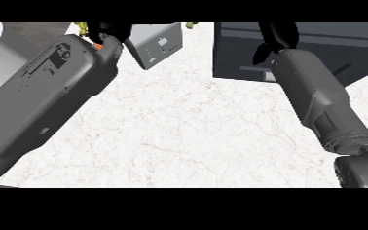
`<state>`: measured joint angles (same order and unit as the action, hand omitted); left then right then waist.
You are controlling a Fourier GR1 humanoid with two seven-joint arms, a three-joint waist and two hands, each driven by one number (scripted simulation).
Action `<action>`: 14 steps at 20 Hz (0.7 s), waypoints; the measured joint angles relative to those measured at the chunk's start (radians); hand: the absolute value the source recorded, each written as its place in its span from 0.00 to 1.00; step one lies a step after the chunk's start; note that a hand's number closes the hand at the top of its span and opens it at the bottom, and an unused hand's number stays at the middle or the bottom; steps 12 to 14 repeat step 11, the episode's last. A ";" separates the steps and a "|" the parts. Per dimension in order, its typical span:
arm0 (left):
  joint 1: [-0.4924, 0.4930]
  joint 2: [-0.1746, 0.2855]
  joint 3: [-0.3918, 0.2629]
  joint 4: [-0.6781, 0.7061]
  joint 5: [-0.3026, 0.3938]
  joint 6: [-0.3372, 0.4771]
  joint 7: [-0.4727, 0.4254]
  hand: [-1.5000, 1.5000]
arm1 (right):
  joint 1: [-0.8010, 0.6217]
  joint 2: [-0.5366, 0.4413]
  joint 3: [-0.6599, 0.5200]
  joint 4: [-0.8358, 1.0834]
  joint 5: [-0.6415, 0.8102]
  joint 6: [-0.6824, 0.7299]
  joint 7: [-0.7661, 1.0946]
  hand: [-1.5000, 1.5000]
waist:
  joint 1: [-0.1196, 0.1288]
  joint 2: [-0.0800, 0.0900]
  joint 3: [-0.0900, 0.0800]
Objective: Pick up the can, place it into the drawer and close the drawer
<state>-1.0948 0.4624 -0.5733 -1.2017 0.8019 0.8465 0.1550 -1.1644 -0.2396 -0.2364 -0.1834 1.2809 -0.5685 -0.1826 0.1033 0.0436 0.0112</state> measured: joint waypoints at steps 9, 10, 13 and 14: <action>0.021 0.018 -0.004 -0.035 -0.012 0.007 0.016 0.00 | -0.026 0.019 -0.241 -0.002 -0.260 0.145 -0.191 0.00 | -0.012 -0.005 0.001; 0.026 0.026 -0.004 -0.047 -0.012 0.008 0.021 0.00 | -0.029 0.017 -0.261 0.000 -0.280 0.160 -0.200 0.00 | -0.010 -0.006 0.001; 0.029 0.028 -0.004 -0.050 -0.015 0.011 0.023 0.00 | -0.030 0.016 -0.280 0.001 -0.300 0.174 -0.214 0.00 | -0.009 -0.005 0.000; 0.029 0.028 -0.004 -0.050 -0.015 0.011 0.023 0.00 | -0.030 0.016 -0.280 0.001 -0.300 0.174 -0.214 0.00 | -0.009 -0.005 0.000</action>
